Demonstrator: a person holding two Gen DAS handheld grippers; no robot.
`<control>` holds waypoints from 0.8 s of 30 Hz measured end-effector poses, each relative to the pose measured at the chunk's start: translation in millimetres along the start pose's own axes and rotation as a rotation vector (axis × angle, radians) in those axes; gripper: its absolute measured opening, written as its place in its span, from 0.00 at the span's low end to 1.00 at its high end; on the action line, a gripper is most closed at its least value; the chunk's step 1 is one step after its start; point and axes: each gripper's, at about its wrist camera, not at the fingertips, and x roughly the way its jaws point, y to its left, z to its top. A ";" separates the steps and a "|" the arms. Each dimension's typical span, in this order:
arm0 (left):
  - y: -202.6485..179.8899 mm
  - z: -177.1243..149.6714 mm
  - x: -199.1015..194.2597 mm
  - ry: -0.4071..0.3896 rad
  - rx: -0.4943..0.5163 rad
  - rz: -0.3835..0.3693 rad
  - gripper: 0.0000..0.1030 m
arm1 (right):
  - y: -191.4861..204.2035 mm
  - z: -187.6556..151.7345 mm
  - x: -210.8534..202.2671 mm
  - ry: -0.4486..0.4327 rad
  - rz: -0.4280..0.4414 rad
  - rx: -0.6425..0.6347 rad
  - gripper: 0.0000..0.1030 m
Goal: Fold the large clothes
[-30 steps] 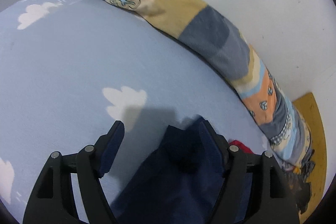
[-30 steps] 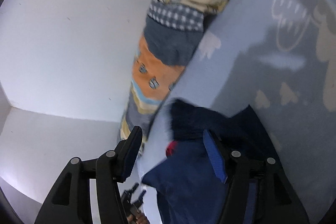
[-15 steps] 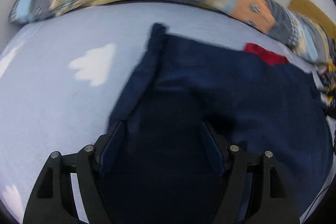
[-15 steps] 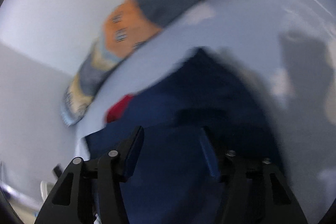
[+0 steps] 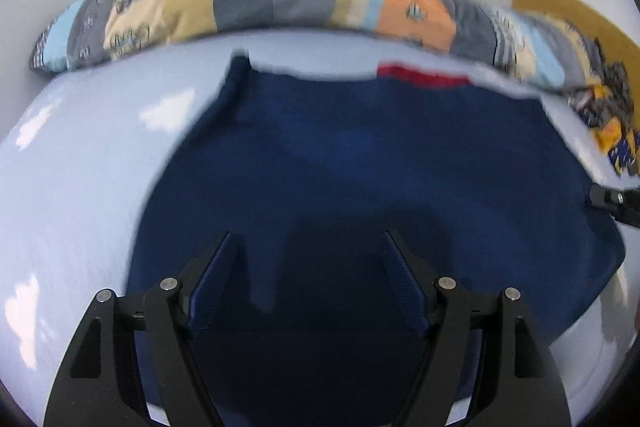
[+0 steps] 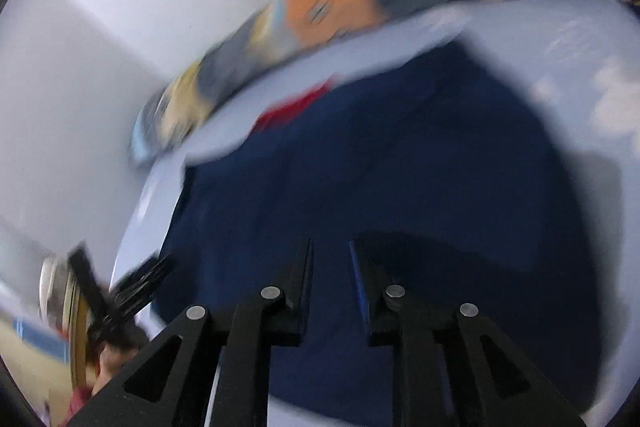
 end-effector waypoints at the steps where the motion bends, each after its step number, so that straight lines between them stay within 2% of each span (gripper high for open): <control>1: 8.0 -6.7 4.3 0.019 -0.016 0.012 0.73 | 2.1 -8.5 7.4 0.022 0.011 0.011 0.17; 4: 35.7 -16.2 -5.4 0.016 -0.075 -0.016 0.72 | -20.7 -27.8 7.3 0.024 -0.062 0.031 0.12; 6: 41.5 -21.2 -13.7 0.025 -0.062 -0.012 0.71 | -60.1 -34.7 -15.1 -0.014 -0.102 0.134 0.04; 7: 42.5 -24.7 -17.2 0.030 -0.053 0.003 0.71 | -72.3 -42.4 -31.1 -0.035 -0.112 0.176 0.00; 9: 47.1 -37.5 -24.3 0.042 -0.066 0.085 0.79 | -94.5 -49.3 -54.0 -0.072 -0.155 0.242 0.00; 10: 57.0 -43.4 -26.1 0.059 -0.116 0.085 0.80 | -100.6 -53.2 -65.3 -0.091 -0.197 0.255 0.00; 11: 72.1 -51.6 -31.2 0.072 -0.209 0.050 0.80 | -104.3 -56.9 -73.6 -0.101 -0.241 0.259 0.00; 12: 79.2 -56.6 -36.7 0.075 -0.261 0.036 0.80 | -104.5 -61.0 -80.5 -0.100 -0.263 0.260 0.00; 14: 92.0 -69.9 -53.0 0.080 -0.360 0.006 0.80 | -91.6 -73.1 -98.6 -0.111 -0.327 0.243 0.12; 15: 90.8 -76.9 -64.7 0.075 -0.376 0.015 0.80 | -79.1 -78.9 -105.5 -0.117 -0.330 0.211 0.13; 20: 57.7 -82.7 -101.9 0.064 -0.341 -0.013 0.80 | -7.4 -107.0 -98.9 -0.082 -0.230 0.120 0.24; 24: 27.5 -77.8 -121.3 0.083 -0.322 -0.027 0.80 | 48.3 -129.6 -82.5 -0.046 -0.223 0.020 0.33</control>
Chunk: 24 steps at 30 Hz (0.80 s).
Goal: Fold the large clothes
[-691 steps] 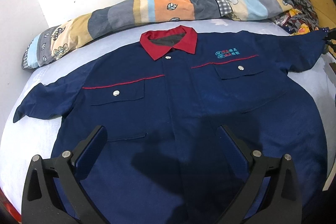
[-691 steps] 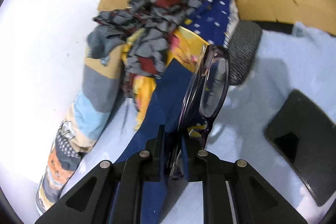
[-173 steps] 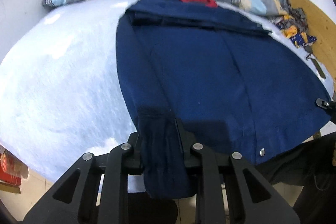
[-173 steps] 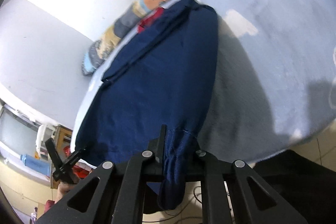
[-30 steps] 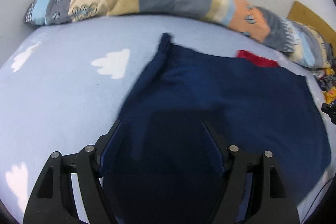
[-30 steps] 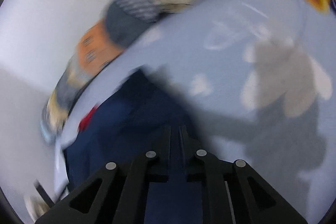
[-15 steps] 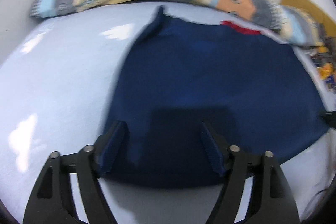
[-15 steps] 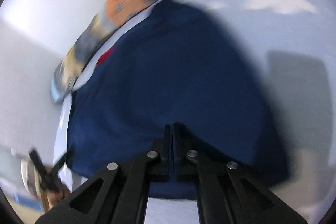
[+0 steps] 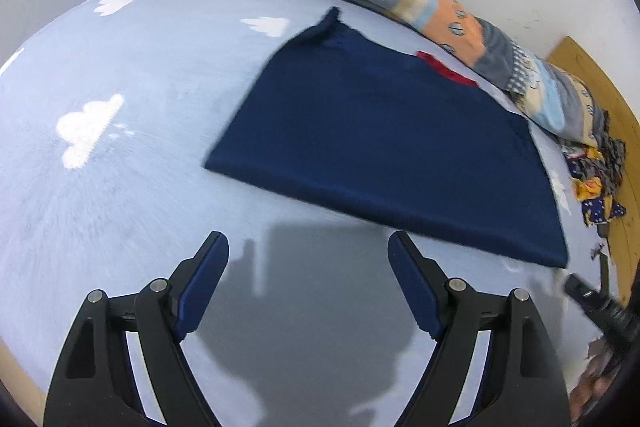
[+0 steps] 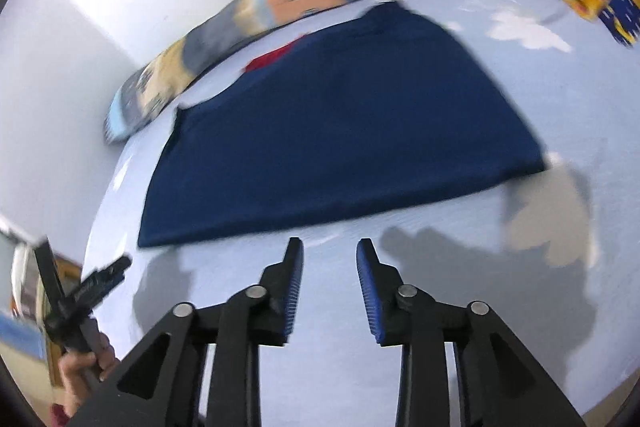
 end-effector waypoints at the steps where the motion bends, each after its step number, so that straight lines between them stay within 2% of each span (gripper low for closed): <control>1: -8.6 -3.6 -4.2 0.004 -0.001 -0.009 0.80 | 13.7 -5.2 2.2 0.012 -0.023 -0.030 0.35; 4: -31.4 -18.7 -16.0 -0.030 0.014 0.034 0.80 | 30.6 -25.3 3.5 0.024 -0.069 -0.066 0.38; 8: -38.9 -34.8 -17.2 -0.079 0.043 0.036 0.80 | 34.4 -43.6 4.2 0.034 -0.104 -0.089 0.41; 11: -30.5 -33.8 -22.9 -0.099 0.017 0.038 0.80 | 31.4 -54.8 2.4 0.012 -0.157 -0.119 0.42; 13: -24.4 -31.3 -24.8 -0.121 0.000 0.065 0.80 | 33.1 -54.1 -0.8 0.001 -0.166 -0.129 0.43; 15: -20.8 -29.1 -17.4 -0.098 -0.006 0.075 0.80 | 31.3 -52.3 -4.8 -0.024 -0.189 -0.135 0.49; 18: -16.5 -26.6 -0.8 -0.039 -0.024 0.104 0.80 | 22.4 -50.3 -4.9 -0.023 -0.171 -0.095 0.48; 20: -13.2 -26.3 2.9 -0.030 -0.040 0.105 0.80 | 11.3 -48.0 -5.9 -0.022 -0.146 -0.040 0.48; 24: 2.1 -20.2 5.1 -0.043 -0.102 0.036 0.80 | -19.0 -41.3 -11.4 -0.048 -0.107 0.089 0.49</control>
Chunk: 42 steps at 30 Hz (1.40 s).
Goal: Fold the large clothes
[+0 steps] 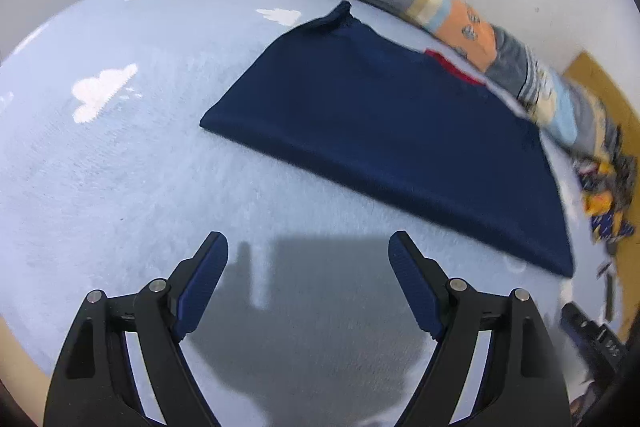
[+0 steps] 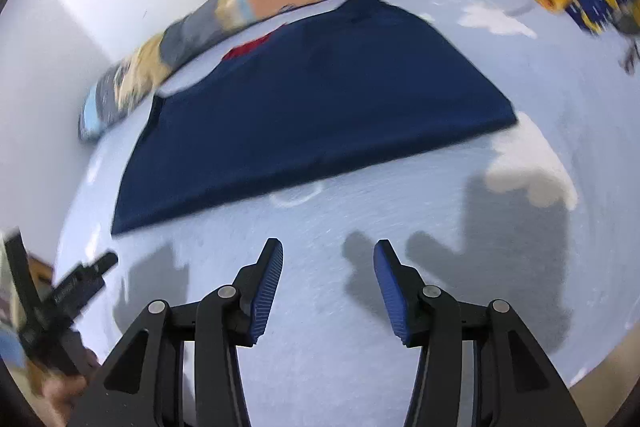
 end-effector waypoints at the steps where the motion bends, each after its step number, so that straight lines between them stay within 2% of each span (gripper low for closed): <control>1: 3.6 0.7 -0.2 0.001 -0.021 -0.024 0.80 | -7.5 1.8 0.1 -0.004 0.011 0.032 0.49; 4: 19.6 4.7 5.3 0.018 -0.112 -0.093 0.80 | -33.4 7.7 1.5 -0.012 0.047 0.136 0.53; 9: 25.6 7.2 15.3 0.036 -0.169 -0.130 0.80 | -70.7 12.3 9.6 -0.034 0.106 0.299 0.59; 13: 25.9 12.2 20.3 0.033 -0.193 -0.210 0.80 | -95.2 13.6 27.1 -0.020 0.156 0.417 0.59; 15: 29.3 16.6 25.9 0.043 -0.226 -0.283 0.80 | -104.7 15.2 34.8 -0.024 0.184 0.460 0.59; 19: 46.0 26.1 45.0 0.057 -0.309 -0.396 0.80 | -115.3 27.2 44.9 -0.055 0.211 0.483 0.59; 24: 71.1 36.2 68.8 0.058 -0.401 -0.500 0.80 | -126.8 45.0 63.0 -0.084 0.249 0.532 0.59; 29: 67.0 62.1 86.6 0.035 -0.406 -0.494 0.80 | -130.2 66.5 77.9 -0.139 0.285 0.569 0.64; 34: 59.8 82.9 104.7 -0.030 -0.438 -0.449 0.81 | -132.4 89.5 100.8 -0.198 0.378 0.635 0.62; 35: 60.7 83.9 106.1 -0.040 -0.437 -0.431 0.71 | -131.5 93.5 105.1 -0.202 0.385 0.630 0.53; 36: 60.1 84.5 105.9 -0.048 -0.437 -0.397 0.54 | -130.0 98.1 110.2 -0.191 0.387 0.619 0.41; 37: 60.8 85.0 108.3 -0.034 -0.439 -0.338 0.24 | -129.1 100.2 113.2 -0.175 0.388 0.610 0.13; 39: 65.5 80.7 109.6 -0.032 -0.457 -0.353 0.20 | -126.5 101.7 111.4 -0.180 0.385 0.588 0.12; 42: 60.5 72.1 90.7 -0.058 -0.372 -0.312 0.13 | -112.3 102.8 92.4 -0.208 0.343 0.476 0.12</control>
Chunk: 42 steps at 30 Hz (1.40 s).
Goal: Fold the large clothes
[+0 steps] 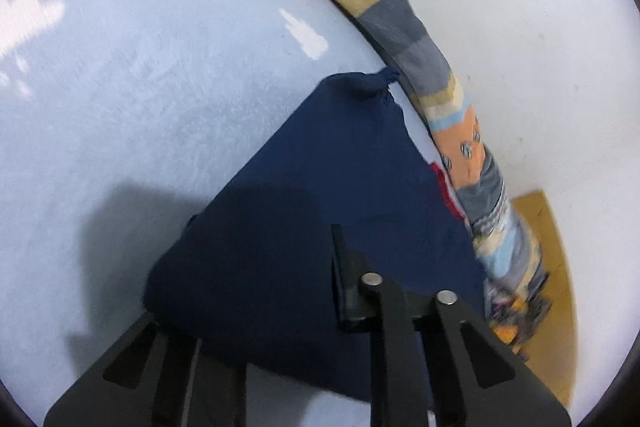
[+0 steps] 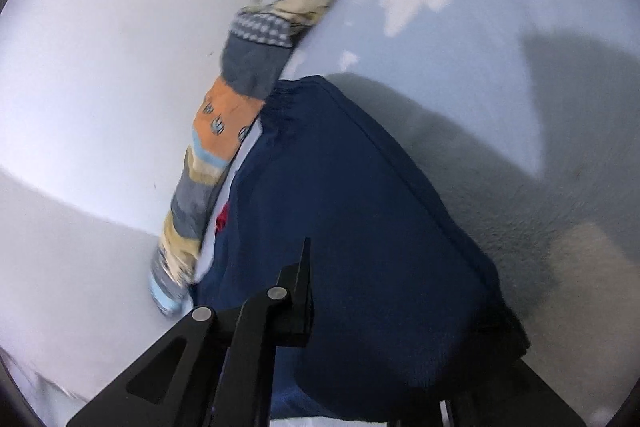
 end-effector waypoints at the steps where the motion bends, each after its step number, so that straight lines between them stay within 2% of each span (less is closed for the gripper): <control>1: -1.0 -3.0 -6.6 0.000 0.010 -0.001 0.13 | 4.3 -1.4 -5.8 -0.004 0.004 -0.021 0.12; 8: 7.1 -30.6 -54.2 0.053 0.040 0.000 0.12 | 21.3 -16.4 -55.2 -0.005 -0.008 -0.147 0.11; 10: 13.0 -41.4 -73.3 0.064 0.041 -0.020 0.12 | 18.3 -25.7 -71.8 0.006 -0.017 -0.178 0.11; 12: 18.1 -47.7 -77.8 0.095 0.041 -0.008 0.14 | 12.9 -33.5 -83.8 0.023 -0.069 -0.221 0.12; 13: 25.0 -47.9 -78.6 0.117 -0.001 -0.012 0.19 | 9.0 -35.3 -84.1 0.037 -0.091 -0.223 0.16; 14: 31.6 -45.6 -80.7 0.121 -0.045 0.002 0.26 | 0.2 -36.2 -81.3 0.080 -0.131 -0.203 0.25; 16: 46.5 -38.8 -94.5 0.092 -0.133 0.012 0.30 | -22.1 -34.9 -80.5 0.158 -0.179 -0.091 0.30; 18: 56.7 -31.2 -112.8 0.064 -0.190 -0.004 0.30 | -39.7 -32.6 -93.2 0.167 -0.129 0.022 0.32; 19: 57.0 -29.8 -121.7 0.044 -0.190 0.004 0.30 | -46.1 -31.1 -105.8 0.151 -0.148 0.054 0.38; 21: 48.8 -25.6 -143.0 -0.035 -0.148 0.043 0.30 | -44.1 -31.8 -123.4 0.123 -0.204 0.024 0.38; 23: 30.3 -23.2 -162.8 -0.113 -0.064 0.067 0.30 | -28.0 -36.2 -141.8 0.079 -0.233 -0.063 0.38; 25: 3.5 -25.9 -169.6 -0.146 0.030 0.065 0.30 | -7.4 -43.0 -150.9 0.045 -0.243 -0.142 0.39; 27: -34.7 -37.0 -160.6 -0.111 0.187 0.054 0.35 | 18.9 -50.5 -147.1 0.038 -0.229 -0.234 0.44; 29: -62.7 -52.0 -140.4 -0.055 0.307 0.063 0.43 | 44.1 -60.2 -126.9 0.106 -0.189 -0.312 0.43; 30: -72.8 -58.1 -129.9 -0.023 0.347 0.074 0.43 | 53.9 -65.0 -120.4 0.124 -0.206 -0.342 0.38; 31: -79.2 -65.0 -122.6 0.002 0.368 0.067 0.43 | 64.2 -67.2 -117.7 0.100 -0.243 -0.368 0.41; 34: -75.6 -74.5 -99.5 0.055 0.354 0.096 0.45 | 68.5 -61.5 -119.7 0.071 -0.270 -0.342 0.43; 36: -65.0 -74.4 -86.6 0.090 0.316 0.126 0.45 | 63.9 -58.3 -122.8 0.075 -0.238 -0.310 0.43; 40: -41.6 -83.1 -67.6 0.158 0.248 0.189 0.45 | 66.0 -68.2 -107.3 0.145 -0.234 -0.328 0.43; 42: -43.6 -86.4 -71.4 0.150 0.263 0.187 0.45 | 66.0 -78.2 -94.9 0.185 -0.246 -0.328 0.43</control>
